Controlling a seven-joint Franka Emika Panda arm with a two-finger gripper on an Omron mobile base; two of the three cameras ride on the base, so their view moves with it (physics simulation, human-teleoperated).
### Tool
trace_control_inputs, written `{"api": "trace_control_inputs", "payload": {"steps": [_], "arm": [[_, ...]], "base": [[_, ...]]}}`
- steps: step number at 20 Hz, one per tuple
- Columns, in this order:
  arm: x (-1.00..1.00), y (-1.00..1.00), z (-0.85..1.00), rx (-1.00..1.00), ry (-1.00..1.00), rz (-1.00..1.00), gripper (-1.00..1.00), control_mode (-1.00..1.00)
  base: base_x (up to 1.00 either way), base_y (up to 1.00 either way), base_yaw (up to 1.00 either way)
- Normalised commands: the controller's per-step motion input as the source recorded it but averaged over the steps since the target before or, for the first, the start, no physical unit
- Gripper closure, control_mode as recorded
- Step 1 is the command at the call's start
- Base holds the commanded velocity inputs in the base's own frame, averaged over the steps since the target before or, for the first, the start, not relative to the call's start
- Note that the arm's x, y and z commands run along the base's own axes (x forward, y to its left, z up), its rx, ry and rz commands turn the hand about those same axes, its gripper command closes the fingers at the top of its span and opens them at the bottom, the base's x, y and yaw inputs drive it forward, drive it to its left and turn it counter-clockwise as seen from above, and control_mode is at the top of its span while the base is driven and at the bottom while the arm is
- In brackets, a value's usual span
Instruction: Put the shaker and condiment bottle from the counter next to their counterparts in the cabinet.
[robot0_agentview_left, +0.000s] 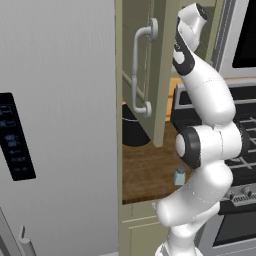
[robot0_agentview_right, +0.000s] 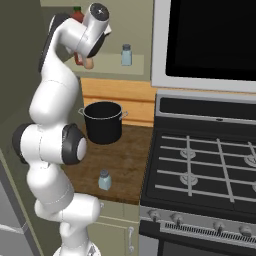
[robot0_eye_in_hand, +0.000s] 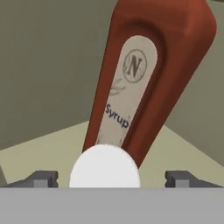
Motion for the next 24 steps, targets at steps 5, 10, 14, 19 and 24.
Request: {"api": "trace_control_inputs", "payload": {"steps": [5, 10, 14, 19, 24], "arm": [[0.18, 0.10, -0.01, -0.07, 0.00, 0.03, -1.00, -1.00], [-0.14, 0.03, 0.00, -0.02, -0.03, 0.00, -1.00, -1.00], [-0.58, 0.00, 0.00, 0.00, -0.14, 0.00, -1.00, -1.00], [-0.84, 0.00, -0.01, -0.03, -0.26, 0.00, -1.00, -1.00], [-1.00, 0.00, -0.24, -0.08, -0.33, 0.00, -1.00, -1.00]], "base": [[0.00, 0.00, 0.00], [0.00, 0.00, 0.00], [0.00, 0.00, 0.00], [0.00, 0.00, 0.00], [0.00, 0.00, 0.00]]}}
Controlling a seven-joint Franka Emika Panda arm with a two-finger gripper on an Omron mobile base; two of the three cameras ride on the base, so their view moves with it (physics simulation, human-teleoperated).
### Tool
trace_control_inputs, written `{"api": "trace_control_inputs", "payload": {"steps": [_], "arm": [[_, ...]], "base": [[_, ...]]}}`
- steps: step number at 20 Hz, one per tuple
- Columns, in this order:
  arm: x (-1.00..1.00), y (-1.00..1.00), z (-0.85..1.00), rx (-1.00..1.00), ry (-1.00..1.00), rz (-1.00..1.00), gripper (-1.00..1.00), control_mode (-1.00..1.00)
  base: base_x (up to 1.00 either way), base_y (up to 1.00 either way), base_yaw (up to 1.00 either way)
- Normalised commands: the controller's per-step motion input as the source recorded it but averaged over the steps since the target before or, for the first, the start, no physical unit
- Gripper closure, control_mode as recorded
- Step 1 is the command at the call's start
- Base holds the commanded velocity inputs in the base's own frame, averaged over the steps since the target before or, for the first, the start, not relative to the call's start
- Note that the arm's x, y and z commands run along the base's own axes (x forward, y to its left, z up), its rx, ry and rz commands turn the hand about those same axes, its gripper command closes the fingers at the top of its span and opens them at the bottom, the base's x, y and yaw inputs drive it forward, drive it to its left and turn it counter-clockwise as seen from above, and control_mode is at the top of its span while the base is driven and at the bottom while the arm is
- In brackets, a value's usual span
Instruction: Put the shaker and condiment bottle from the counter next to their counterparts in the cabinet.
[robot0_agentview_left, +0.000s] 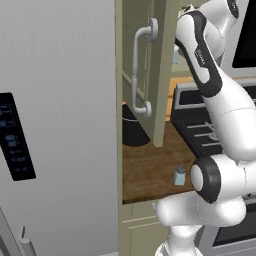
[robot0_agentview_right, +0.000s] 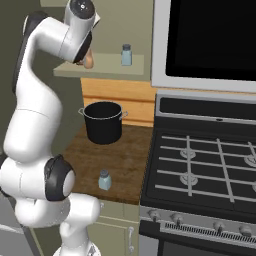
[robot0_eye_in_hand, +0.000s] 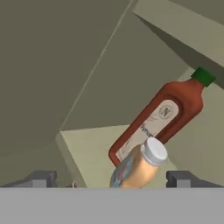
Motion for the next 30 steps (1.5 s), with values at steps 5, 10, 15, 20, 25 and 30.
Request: {"api": "trace_control_inputs", "payload": {"steps": [5, 10, 15, 20, 25, 30], "arm": [[-0.91, -0.03, -0.68, -0.02, -0.25, 0.00, -1.00, -1.00], [-0.75, -0.28, -0.85, 0.00, -0.05, 0.00, -1.00, -1.00], [-0.67, -0.60, -0.78, 0.00, 0.00, 0.00, -1.00, -1.00], [-0.33, -0.65, -0.34, 0.10, 0.00, 0.00, -1.00, -1.00], [-0.09, -0.46, -0.07, 0.31, 0.02, 0.02, -1.00, -1.00], [-0.16, -0.46, -0.42, 0.23, 0.12, 0.12, -1.00, -1.00]], "base": [[0.00, 0.00, 0.00], [0.00, 0.00, 0.00], [0.00, 0.00, 0.00], [0.00, 0.00, 0.00], [0.00, 0.00, 0.00], [0.00, 0.00, 0.00]]}}
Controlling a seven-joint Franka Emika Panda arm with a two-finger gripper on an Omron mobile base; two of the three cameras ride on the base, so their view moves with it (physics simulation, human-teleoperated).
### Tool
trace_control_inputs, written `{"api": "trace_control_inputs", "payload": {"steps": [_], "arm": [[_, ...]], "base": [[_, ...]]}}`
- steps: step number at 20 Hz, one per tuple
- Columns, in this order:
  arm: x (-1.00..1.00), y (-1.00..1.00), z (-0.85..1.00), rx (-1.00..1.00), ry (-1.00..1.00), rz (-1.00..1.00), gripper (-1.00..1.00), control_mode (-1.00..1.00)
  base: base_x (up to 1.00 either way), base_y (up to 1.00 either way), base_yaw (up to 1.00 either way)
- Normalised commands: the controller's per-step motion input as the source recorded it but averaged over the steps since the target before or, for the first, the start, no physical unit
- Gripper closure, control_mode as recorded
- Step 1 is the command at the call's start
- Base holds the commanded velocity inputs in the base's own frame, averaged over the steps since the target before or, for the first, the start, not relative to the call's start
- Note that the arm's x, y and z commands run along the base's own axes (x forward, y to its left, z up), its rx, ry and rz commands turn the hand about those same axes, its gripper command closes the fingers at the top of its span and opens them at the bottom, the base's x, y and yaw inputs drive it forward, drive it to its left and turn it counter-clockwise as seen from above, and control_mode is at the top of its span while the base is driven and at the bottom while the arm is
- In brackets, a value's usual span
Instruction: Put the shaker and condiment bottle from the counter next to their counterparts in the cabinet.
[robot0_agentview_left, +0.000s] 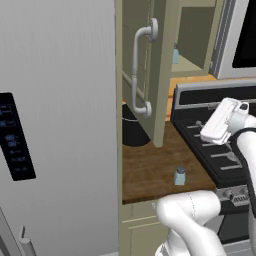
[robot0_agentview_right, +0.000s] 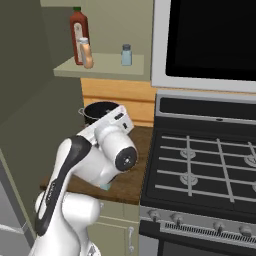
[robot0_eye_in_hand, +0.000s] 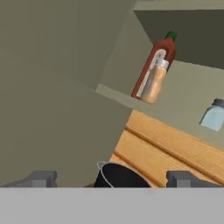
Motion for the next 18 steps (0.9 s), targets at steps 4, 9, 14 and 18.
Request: {"api": "trace_control_inputs", "payload": {"steps": [4, 9, 14, 18], "arm": [[-0.43, -0.41, -0.64, 0.18, 0.06, 0.17, -1.00, -1.00], [-0.50, -0.34, -0.57, 0.19, 0.03, 0.21, -1.00, -1.00], [-0.69, -0.07, -0.51, 0.19, 0.00, 0.21, -1.00, -1.00], [-0.56, 0.05, -0.47, 0.08, 0.00, 0.17, -1.00, -1.00]], "base": [[0.00, 0.00, 0.00], [0.00, 0.00, 0.00], [0.00, 0.00, 0.00], [0.00, 0.00, 0.00]]}}
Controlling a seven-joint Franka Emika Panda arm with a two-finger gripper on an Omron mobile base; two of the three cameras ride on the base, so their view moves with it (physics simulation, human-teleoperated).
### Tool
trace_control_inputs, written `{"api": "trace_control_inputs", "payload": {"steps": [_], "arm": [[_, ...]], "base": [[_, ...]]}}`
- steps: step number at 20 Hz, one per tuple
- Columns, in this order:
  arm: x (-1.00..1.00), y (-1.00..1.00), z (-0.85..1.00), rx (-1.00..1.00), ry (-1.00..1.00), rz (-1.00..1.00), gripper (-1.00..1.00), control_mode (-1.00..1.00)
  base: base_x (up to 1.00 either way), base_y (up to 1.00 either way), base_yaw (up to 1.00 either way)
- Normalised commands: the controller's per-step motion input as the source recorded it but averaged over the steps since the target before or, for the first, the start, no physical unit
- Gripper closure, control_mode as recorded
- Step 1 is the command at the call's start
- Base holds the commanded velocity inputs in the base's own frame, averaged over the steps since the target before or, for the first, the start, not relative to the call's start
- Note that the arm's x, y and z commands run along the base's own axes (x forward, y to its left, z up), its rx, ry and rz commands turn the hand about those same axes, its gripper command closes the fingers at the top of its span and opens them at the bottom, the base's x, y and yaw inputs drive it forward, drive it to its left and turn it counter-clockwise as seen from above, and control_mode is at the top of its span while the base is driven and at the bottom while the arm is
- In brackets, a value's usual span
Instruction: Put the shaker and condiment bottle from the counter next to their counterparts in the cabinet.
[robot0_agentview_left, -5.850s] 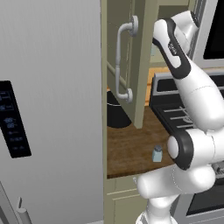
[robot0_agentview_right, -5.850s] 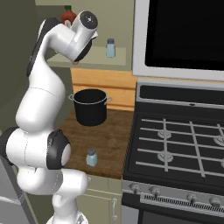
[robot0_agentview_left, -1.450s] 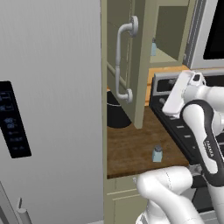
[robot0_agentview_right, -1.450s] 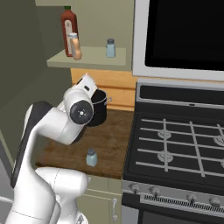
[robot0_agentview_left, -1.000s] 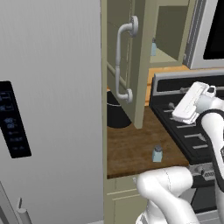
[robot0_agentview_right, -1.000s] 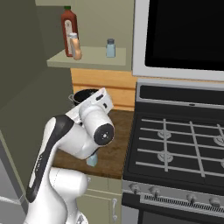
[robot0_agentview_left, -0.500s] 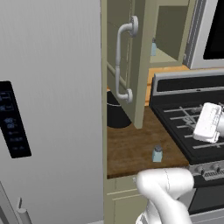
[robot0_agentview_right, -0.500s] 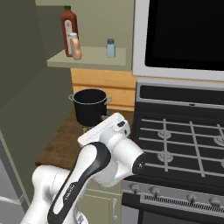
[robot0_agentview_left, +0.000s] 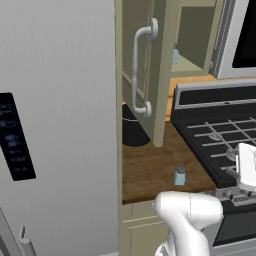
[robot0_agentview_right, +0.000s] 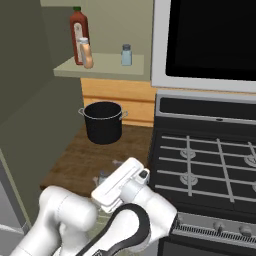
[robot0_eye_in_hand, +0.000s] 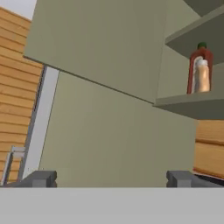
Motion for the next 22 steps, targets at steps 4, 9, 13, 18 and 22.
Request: {"api": "trace_control_inputs", "payload": {"steps": [4, 9, 13, 18, 22], "arm": [[-0.25, 0.19, -0.34, 0.03, 0.00, 0.10, -1.00, -1.00], [0.00, 0.22, -0.28, 0.03, 0.07, 0.01, -1.00, -1.00], [0.04, 0.06, -0.47, 0.00, 0.25, 0.00, -1.00, -1.00], [0.10, 0.10, -0.42, -0.04, 0.30, 0.00, -1.00, -1.00], [0.34, 0.14, -0.02, 0.01, 0.31, 0.00, -1.00, -1.00]], "base": [[0.00, 0.00, 0.00], [0.00, 0.00, 0.00], [0.00, 0.00, 0.00], [0.00, 0.00, 0.00], [0.00, 0.00, 0.00]]}}
